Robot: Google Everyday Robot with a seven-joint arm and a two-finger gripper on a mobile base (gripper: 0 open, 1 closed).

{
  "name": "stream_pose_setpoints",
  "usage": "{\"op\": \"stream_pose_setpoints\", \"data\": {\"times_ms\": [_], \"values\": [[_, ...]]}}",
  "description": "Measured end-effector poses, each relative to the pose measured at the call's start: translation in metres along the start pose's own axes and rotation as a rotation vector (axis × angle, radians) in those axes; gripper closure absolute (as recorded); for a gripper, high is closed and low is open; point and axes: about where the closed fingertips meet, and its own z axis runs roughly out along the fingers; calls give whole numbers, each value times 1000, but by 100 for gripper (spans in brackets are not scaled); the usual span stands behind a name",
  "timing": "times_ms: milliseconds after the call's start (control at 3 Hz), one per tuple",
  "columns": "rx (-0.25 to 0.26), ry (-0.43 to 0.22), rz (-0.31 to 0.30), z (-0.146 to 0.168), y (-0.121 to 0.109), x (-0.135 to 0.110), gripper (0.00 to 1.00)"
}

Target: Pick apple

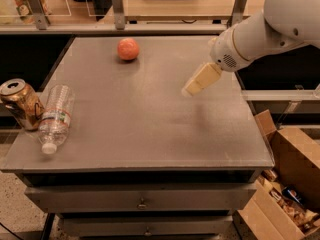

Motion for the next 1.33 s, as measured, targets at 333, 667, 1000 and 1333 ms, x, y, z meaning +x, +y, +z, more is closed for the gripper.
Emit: {"op": "stream_pose_setpoints", "data": {"times_ms": [333,667,1000,1333], "values": [[4,-105,24,15,-2,-37,0],[11,-155,37,37,-7,-73,0],[0,-169,64,68,-13,-100,0],[-12,-191,104,101,-17,-122,0]]}}
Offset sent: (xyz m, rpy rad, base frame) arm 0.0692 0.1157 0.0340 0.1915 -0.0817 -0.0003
